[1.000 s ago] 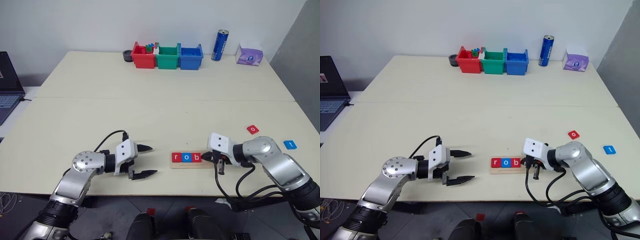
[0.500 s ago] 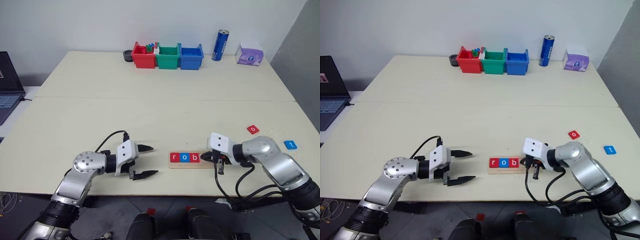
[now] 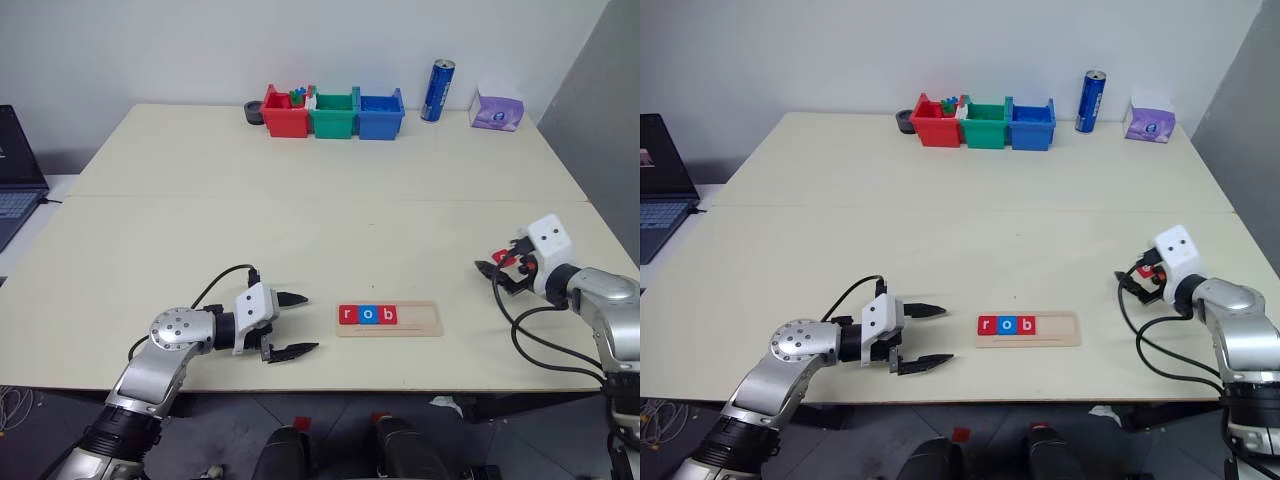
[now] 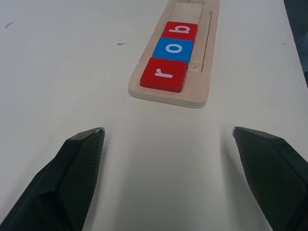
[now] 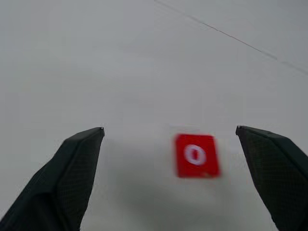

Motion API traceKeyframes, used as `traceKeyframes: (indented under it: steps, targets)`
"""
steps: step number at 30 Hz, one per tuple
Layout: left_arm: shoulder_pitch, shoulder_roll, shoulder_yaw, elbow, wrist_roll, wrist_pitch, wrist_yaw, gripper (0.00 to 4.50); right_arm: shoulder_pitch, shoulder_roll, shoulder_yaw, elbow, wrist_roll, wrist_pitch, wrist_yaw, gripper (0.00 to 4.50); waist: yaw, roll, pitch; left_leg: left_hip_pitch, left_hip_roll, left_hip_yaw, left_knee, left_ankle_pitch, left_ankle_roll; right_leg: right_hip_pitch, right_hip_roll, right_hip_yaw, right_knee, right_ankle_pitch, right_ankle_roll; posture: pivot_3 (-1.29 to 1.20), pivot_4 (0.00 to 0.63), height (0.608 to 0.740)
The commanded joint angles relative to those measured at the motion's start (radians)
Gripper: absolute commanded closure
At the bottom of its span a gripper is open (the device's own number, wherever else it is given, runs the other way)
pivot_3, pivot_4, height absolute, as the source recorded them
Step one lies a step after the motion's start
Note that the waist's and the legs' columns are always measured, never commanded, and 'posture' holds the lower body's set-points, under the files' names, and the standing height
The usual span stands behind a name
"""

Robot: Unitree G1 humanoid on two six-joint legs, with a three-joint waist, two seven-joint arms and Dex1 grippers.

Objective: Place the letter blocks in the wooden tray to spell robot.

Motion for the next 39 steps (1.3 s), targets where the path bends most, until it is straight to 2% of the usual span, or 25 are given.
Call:
traceKeyframes:
  steps: [1,6,12,20,21,24,28,31,34,39]
  targets:
    - [-0.026,-0.007,-0.005,-0.006,-0.003,-0.017,-0.01,0.0,-0.076,-0.006,-0.001,0.134,0.009,-0.041,0.027,0.04,0.0,0.0,0.0,0.0,0.0,0.0,0.0,0.0,0.0,0.0,0.0,0.0,0.0,0.0,0.0,0.0,0.15,0.74]
    - [-0.034,-0.013,-0.012,-0.014,-0.003,-0.007,-0.009,0.0,-0.163,-0.01,0.031,0.336,0.006,-0.081,0.081,0.04,0.001,0.0,0.0,0.0,0.0,0.0,-0.001,0.0,0.0,0.0,0.0,0.0,0.0,0.0,0.0,0.0,0.15,0.74]
    - [-0.027,-0.008,-0.007,-0.044,-0.006,0.015,0.001,0.0,-0.183,-0.009,0.05,0.415,0.007,-0.05,0.121,0.04,0.001,0.0,0.0,0.0,0.001,-0.001,-0.001,0.0,0.0,0.0,-0.001,0.0,0.0,0.0,0.0,0.0,0.15,0.74]
    - [-0.028,-0.003,-0.003,-0.06,-0.007,0.033,0.001,0.0,-0.134,-0.014,0.044,0.391,0.008,0.011,0.112,2.7,0.005,-0.002,-0.003,0.0,0.001,-0.002,0.0,0.0,0.0,0.001,-0.001,-0.001,0.0,0.0,0.0,0.0,0.15,0.74]
    - [-0.032,-0.004,-0.004,-0.058,-0.006,0.033,0.0,0.0,-0.116,-0.014,0.039,0.361,0.012,0.02,0.109,3.03,0.006,-0.002,-0.003,0.0,0.0,-0.002,0.0,0.0,0.0,0.001,-0.001,-0.001,0.0,0.0,0.0,0.0,0.15,0.74]
    - [-0.037,-0.006,-0.008,-0.054,-0.004,0.031,-0.002,0.0,-0.032,-0.008,0.011,0.208,0.034,0.044,0.091,3.04,0.011,-0.003,-0.003,-0.001,0.0,-0.003,0.0,0.0,0.0,0.002,-0.001,-0.001,0.0,0.0,0.0,0.0,0.15,0.74]
    - [-0.041,-0.012,-0.014,-0.045,0.001,0.022,-0.002,0.0,0.199,0.054,-0.073,-0.198,0.12,0.152,0.031,3.04,0.012,-0.002,-0.003,-0.003,0.001,-0.007,-0.001,0.0,0.0,0.001,-0.001,-0.002,0.0,0.0,0.0,0.0,0.15,0.74]
    - [-0.046,-0.017,-0.02,-0.042,0.002,0.021,-0.005,0.0,0.326,0.155,-0.126,-0.457,0.159,0.293,-0.095,3.04,0.009,-0.002,-0.003,-0.002,0.003,-0.007,-0.001,0.0,0.0,0.001,-0.001,-0.002,0.0,0.0,0.0,0.0,0.15,0.74]
    - [-0.058,-0.022,-0.028,-0.044,0.003,0.029,-0.006,0.0,0.442,0.313,-0.128,-0.687,0.154,0.397,-0.254,3.04,0.004,-0.001,-0.004,-0.001,0.002,-0.007,-0.002,0.0,0.0,0.001,-0.001,-0.001,0.001,-0.001,0.001,0.0,0.15,0.74]
    - [-0.074,-0.019,-0.033,-0.062,-0.003,0.054,-0.009,0.0,0.537,0.513,-0.073,-0.836,0.095,0.437,-0.452,3.04,0.004,0.0,-0.005,0.0,0.002,-0.006,-0.001,0.0,0.0,0.001,0.0,-0.001,0.001,-0.003,0.004,0.0,0.15,0.74]
